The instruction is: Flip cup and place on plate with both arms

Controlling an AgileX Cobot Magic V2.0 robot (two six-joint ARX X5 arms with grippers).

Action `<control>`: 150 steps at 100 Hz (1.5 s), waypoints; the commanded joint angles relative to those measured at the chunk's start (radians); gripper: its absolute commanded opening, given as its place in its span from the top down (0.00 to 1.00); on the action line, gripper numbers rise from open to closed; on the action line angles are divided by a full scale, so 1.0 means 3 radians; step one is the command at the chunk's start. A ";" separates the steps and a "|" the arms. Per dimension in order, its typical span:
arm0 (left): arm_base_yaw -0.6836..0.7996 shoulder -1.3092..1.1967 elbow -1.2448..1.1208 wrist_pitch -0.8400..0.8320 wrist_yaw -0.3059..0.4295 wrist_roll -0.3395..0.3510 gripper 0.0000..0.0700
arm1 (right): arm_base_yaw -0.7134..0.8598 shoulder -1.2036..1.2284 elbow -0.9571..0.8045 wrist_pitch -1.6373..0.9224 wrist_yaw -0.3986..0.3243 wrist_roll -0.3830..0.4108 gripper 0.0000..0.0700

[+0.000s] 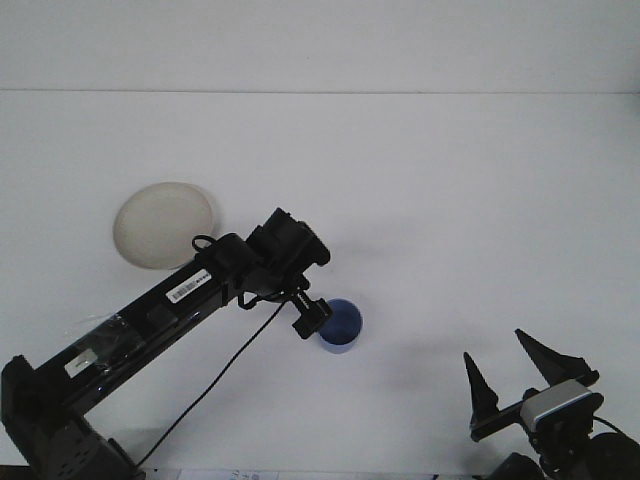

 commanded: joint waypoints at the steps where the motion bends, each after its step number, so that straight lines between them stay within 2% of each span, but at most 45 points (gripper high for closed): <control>1: -0.0029 0.0114 0.0086 0.0061 -0.0004 0.0034 0.13 | 0.0027 0.0000 0.0014 0.0009 0.0005 -0.0014 0.18; 11: -0.0032 0.0175 0.0086 0.0122 0.0033 -0.0041 0.13 | 0.0027 0.0000 0.0014 -0.0022 0.0005 -0.0014 0.18; 22: -0.0036 0.0229 0.0086 0.0170 0.0189 -0.0048 0.13 | 0.0027 0.0000 0.0013 -0.0023 0.0006 -0.0014 0.18; 59: -0.0042 0.0487 0.0086 0.0247 0.0262 -0.0048 0.14 | 0.0027 0.0000 0.0011 -0.0023 0.0008 -0.0014 0.18; 68: -0.0045 0.0530 0.0086 0.0253 0.0262 -0.0048 0.27 | 0.0027 0.0000 0.0011 -0.0023 0.0008 -0.0014 0.18; 99: -0.0072 0.0547 0.0086 0.0251 0.0261 -0.0047 1.00 | 0.0027 0.0000 0.0009 -0.0045 0.0006 -0.0013 0.18; 143: 0.0009 0.0385 0.0179 0.0155 0.0242 -0.0041 0.99 | 0.0027 0.0000 0.0008 -0.0117 0.0018 -0.0011 0.18; 150: 0.0098 0.0287 0.0259 0.0085 0.0125 -0.0037 0.99 | 0.0027 0.0000 0.0009 -0.0117 0.0017 -0.0008 0.18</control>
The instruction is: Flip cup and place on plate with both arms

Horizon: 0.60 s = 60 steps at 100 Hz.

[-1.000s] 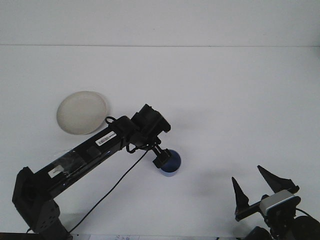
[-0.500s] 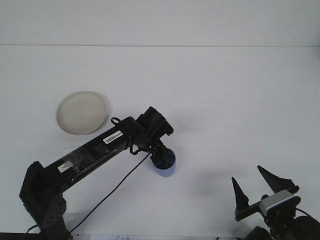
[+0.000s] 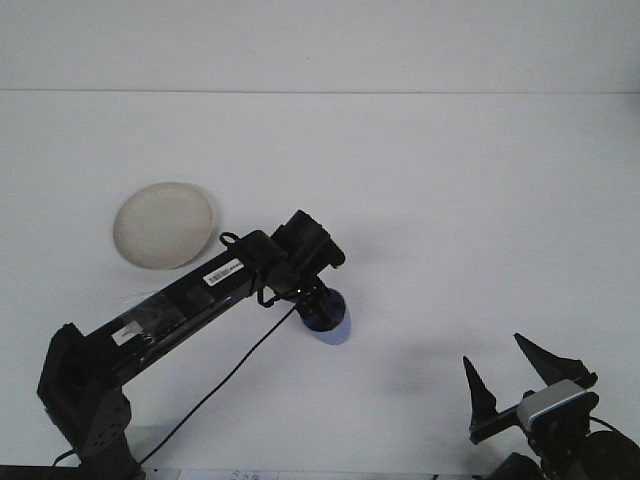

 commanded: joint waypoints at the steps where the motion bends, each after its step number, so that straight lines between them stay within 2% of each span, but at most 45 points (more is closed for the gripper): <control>1: 0.0080 -0.0144 0.0173 -0.0038 -0.0128 -0.0010 0.99 | 0.0027 0.0000 0.0009 0.0029 0.0014 -0.0005 0.18; 13: 0.0348 -0.0329 0.0338 -0.0167 -0.0430 -0.0022 0.99 | 0.0027 0.0000 0.0009 0.0029 0.0014 0.0003 0.18; 28: 0.0871 -0.0459 0.0572 -0.0324 -0.0582 -0.0130 0.99 | 0.0027 0.0000 0.0009 0.0031 0.0013 0.0014 0.18; 41: 0.1404 -0.0456 0.0697 -0.0418 -0.0617 -0.0282 0.99 | 0.0027 0.0000 0.0009 0.0029 0.0010 0.0017 0.18; 60: 0.2079 -0.0388 0.0697 -0.0406 -0.0617 -0.0347 0.99 | 0.0027 0.0000 0.0008 0.0031 0.0010 0.0025 0.18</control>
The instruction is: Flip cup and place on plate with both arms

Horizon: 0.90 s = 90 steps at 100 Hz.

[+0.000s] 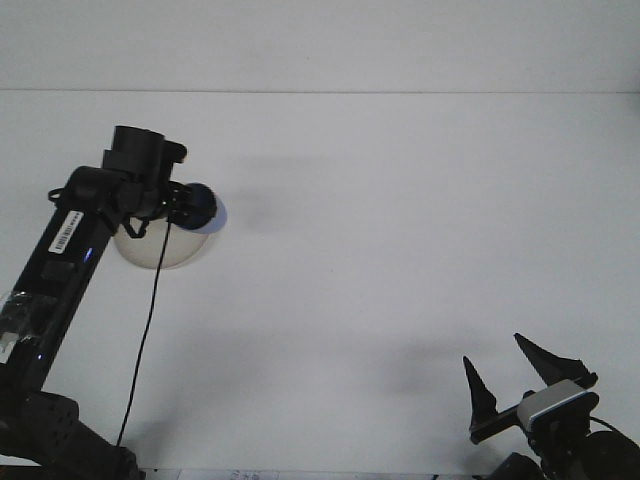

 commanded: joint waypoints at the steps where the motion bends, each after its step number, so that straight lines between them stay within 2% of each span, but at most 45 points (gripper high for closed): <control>1: 0.0149 0.0102 0.0079 0.0020 -0.0008 -0.0081 0.99 | 0.0027 0.0000 0.0009 0.0032 0.0010 0.0023 0.18; 29: 0.0571 0.0448 0.0079 0.0116 -0.0025 -0.0065 0.99 | 0.0027 0.0000 0.0009 0.0081 0.0010 0.0023 0.18; 43: 0.0622 0.0623 0.0078 0.0172 -0.0233 -0.0065 0.99 | 0.0027 0.0000 0.0008 0.0095 0.0010 0.0028 0.18; 90: 0.0652 0.0902 0.0079 0.0231 -0.0231 -0.0066 0.99 | 0.0027 0.0000 0.0009 0.0095 0.0011 0.0112 0.18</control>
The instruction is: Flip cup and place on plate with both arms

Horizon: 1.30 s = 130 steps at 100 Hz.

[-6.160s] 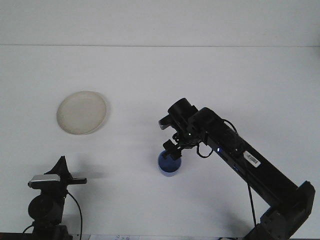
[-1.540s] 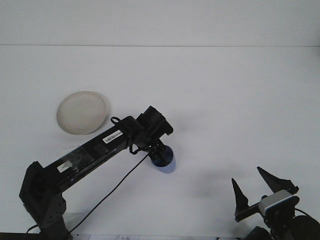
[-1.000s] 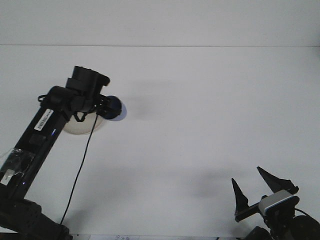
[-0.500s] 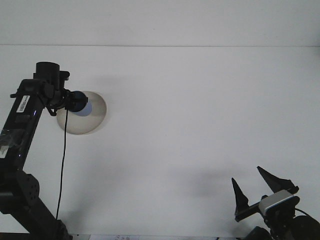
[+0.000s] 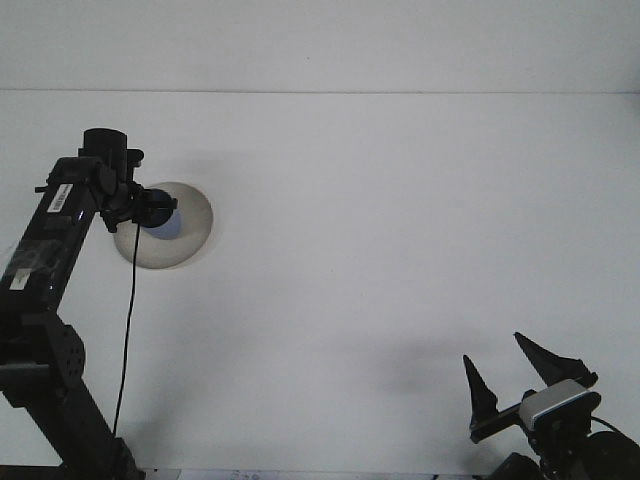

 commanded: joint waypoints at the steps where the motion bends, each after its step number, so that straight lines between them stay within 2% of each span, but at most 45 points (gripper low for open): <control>1: 0.0017 0.0117 0.0079 0.0023 -0.0001 -0.0046 0.99 | 0.0027 0.0000 0.0009 0.0043 0.0011 0.0042 0.18; 16: 0.0019 0.0160 0.0080 0.0025 -0.0001 -0.0051 0.99 | 0.0027 0.0000 0.0009 0.0042 0.0010 0.0042 0.18; 22: 0.0019 0.0160 0.0080 0.0039 0.0000 -0.0066 0.94 | 0.0027 0.0000 0.0009 0.0042 0.0010 0.0042 0.18; 27: 0.0019 0.0160 0.0079 0.0055 0.0000 -0.0072 0.80 | 0.0027 0.0000 0.0009 0.0043 0.0010 0.0041 0.18; 36: 0.0019 0.0160 0.0079 0.0060 0.0000 -0.0084 0.43 | 0.0027 0.0000 0.0008 0.0042 0.0010 0.0041 0.18; 42: 0.0019 0.0160 0.0080 0.0065 0.0001 -0.0084 0.33 | 0.0027 0.0000 0.0008 0.0041 0.0011 0.0041 0.18; 72: 0.0019 0.0139 0.0192 0.0041 0.0005 -0.0181 0.32 | 0.0027 0.0000 0.0009 0.0018 0.0010 0.0042 0.18; 93: 0.0022 -0.0064 0.0392 0.0003 0.0189 -0.0231 0.32 | 0.0027 0.0000 0.0009 -0.0017 0.0011 0.0043 0.18; 120: 0.0057 -0.0842 0.0427 -0.0090 0.0193 -0.0329 0.32 | 0.0027 0.0000 0.0008 -0.0022 0.0014 0.0039 0.18; 130: 0.0056 -0.1280 0.0412 -0.0113 0.0285 -0.0387 0.32 | 0.0025 0.0000 0.0008 -0.0019 0.0020 0.0036 0.18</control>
